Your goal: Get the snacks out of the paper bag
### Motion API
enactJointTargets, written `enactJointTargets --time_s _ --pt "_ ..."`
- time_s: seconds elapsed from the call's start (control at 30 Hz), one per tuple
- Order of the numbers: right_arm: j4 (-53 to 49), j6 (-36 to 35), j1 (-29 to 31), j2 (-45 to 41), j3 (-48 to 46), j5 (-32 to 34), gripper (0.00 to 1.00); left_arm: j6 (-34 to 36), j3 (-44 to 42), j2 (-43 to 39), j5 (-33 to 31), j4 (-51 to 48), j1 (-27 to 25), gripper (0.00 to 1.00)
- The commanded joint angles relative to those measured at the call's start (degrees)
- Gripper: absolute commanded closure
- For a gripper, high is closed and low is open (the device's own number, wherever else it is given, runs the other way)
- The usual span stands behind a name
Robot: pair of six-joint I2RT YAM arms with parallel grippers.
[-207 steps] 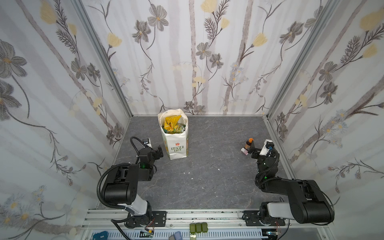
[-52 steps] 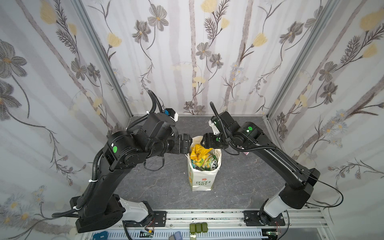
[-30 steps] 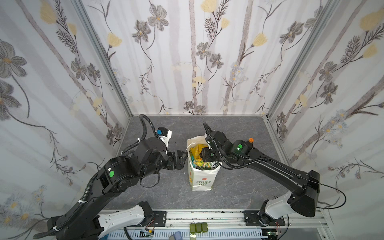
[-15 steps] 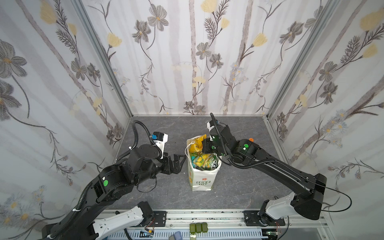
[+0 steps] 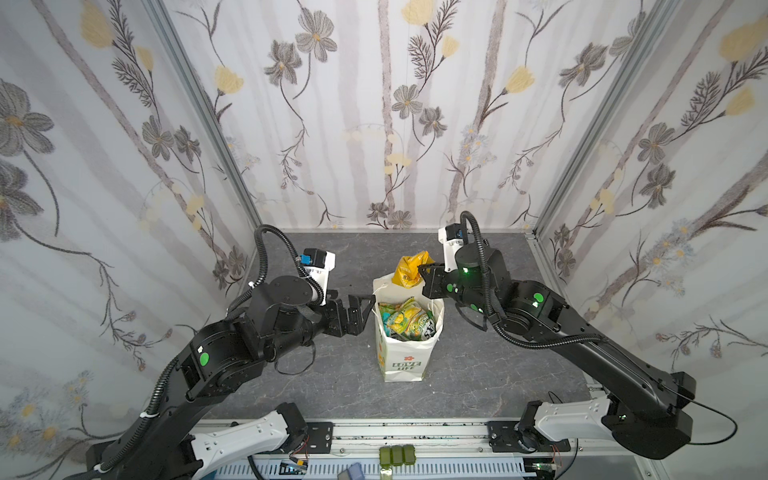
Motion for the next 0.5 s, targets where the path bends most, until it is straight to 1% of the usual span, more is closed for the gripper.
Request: enactJointTargets --time_s 0.0,0.13,0.2,0.3,0.47 --pt "1.6 -1.8 0.1 -1.7 2.5 2.2 1.00 5.3 3.9 1.7 -1.8 1.2 0.0 0.00" --pt "2.1 -2.9 0.1 -2.5 5.3 2.3 1.00 11.9 5.8 2.6 -2.3 3.9 0.0 0.00" --pt "2.1 -3.4 0.1 -2.4 7.0 2.5 1.00 17.4 5.0 2.4 -0.8 7.8 0.0 0.00" --pt "2.7 -4.0 0.1 -2.1 9.1 2.9 1.00 28.8 3.3 1.9 6.2 13.9 0.0 0.00" --pt "4.4 -5.7 0.1 -1.8 12.6 1.7 1.00 43.2 2.8 3.0 14.7 17.1 0.0 0.00"
